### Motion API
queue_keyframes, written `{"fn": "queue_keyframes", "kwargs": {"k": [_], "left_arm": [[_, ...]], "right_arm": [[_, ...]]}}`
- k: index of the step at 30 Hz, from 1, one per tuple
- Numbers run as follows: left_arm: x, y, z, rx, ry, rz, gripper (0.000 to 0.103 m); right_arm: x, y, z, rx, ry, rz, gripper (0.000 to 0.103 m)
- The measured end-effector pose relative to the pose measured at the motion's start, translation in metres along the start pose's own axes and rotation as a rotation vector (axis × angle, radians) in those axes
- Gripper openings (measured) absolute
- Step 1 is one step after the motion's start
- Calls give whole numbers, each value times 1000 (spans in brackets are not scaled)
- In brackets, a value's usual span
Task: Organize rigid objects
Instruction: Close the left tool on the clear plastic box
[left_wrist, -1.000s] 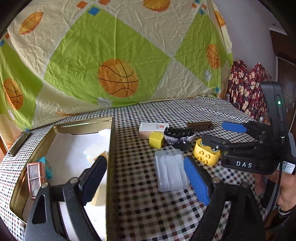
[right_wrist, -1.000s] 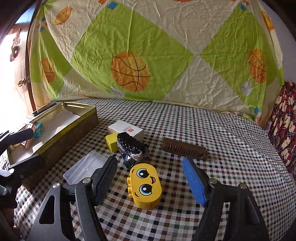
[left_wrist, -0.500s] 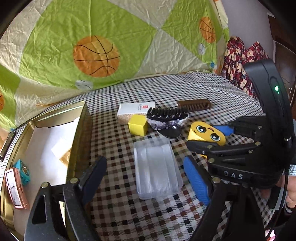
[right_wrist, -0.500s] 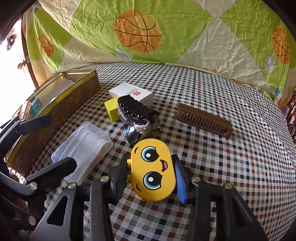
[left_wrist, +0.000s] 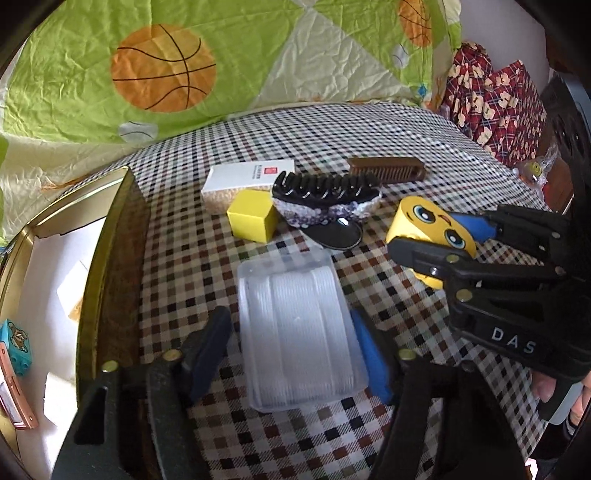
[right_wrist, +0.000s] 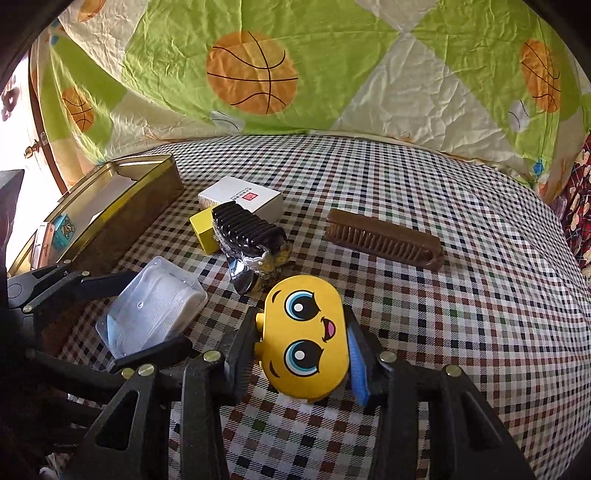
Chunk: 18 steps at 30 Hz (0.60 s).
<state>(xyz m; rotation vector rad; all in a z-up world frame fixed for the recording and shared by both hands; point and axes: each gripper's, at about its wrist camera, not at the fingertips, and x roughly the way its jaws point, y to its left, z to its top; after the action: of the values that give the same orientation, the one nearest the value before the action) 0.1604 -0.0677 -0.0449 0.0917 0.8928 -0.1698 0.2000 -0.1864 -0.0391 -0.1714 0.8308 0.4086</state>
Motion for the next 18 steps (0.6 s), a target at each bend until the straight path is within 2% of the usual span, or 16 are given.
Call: {"fn": "queue_keyframes", "kwargs": {"k": [10,18], "left_arm": [[-14,-7,1,49,-79,47,54],[-24,-2,1,23,-138,57,54]], "right_arm": [[-14,-1,-4,3,-80,-6,45],[-20,0,-4,-1,-120,-10,45]]}}
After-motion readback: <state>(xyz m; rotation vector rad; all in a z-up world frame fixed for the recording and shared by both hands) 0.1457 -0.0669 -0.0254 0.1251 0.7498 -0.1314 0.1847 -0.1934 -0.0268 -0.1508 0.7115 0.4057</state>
